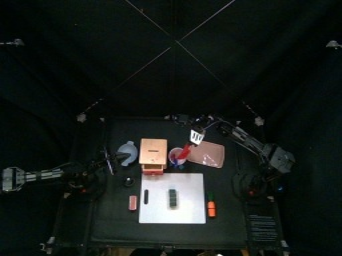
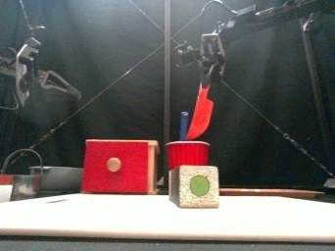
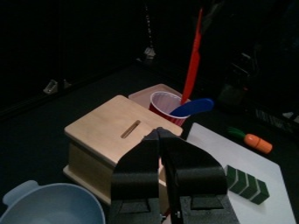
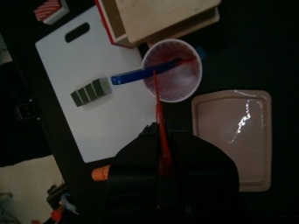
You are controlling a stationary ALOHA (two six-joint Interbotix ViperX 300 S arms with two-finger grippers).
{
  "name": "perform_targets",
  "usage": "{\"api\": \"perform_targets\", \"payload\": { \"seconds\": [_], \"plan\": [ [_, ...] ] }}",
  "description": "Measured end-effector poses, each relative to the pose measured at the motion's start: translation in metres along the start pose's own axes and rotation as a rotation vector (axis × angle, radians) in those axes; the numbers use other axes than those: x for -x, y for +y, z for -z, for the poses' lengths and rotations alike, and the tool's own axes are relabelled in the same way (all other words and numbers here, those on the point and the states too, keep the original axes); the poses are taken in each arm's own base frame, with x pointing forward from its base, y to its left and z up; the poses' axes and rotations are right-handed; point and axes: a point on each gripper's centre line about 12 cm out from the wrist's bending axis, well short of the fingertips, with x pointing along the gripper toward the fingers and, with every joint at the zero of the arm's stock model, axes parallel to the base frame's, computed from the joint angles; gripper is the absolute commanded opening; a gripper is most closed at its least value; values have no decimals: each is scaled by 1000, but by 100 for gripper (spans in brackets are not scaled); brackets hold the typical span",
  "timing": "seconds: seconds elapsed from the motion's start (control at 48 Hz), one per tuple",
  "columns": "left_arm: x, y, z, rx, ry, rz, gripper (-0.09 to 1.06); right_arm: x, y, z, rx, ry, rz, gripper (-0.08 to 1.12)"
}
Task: Place sushi on board then cut the sushi with the knife then place the pieces on the plate
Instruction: Grasp knife edge with left hand
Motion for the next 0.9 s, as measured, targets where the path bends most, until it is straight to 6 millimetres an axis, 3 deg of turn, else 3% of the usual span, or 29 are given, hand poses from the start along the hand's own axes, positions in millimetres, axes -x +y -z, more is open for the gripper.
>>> {"api": "perform_targets", "payload": {
  "seconds": [0.167, 0.354, 0.479, 0.604, 0.75, 0.896],
  "plan": [
    [-2, -3, -5, -20, -12, 12, 33, 24, 20, 16, 42, -206, 20, 38],
    [-4, -8, -14, -54, -35, 38, 33, -23, 44, 56, 83, -319, 2, 38],
    [-4, -16, -16, -94, -40, 80, 33, -18, 63, 76, 127, -500, -5, 37],
    [-6, -26, -17, -97, -33, 127, 33, -17, 87, 83, 177, -622, -50, 36],
    [-16, -41, -8, -122, 33, 190, 34, -40, 110, 92, 262, -682, -77, 36],
    [-23, -72, -5, -173, 70, 317, 39, -64, 129, 113, 394, -793, -87, 36]
  ]
}}
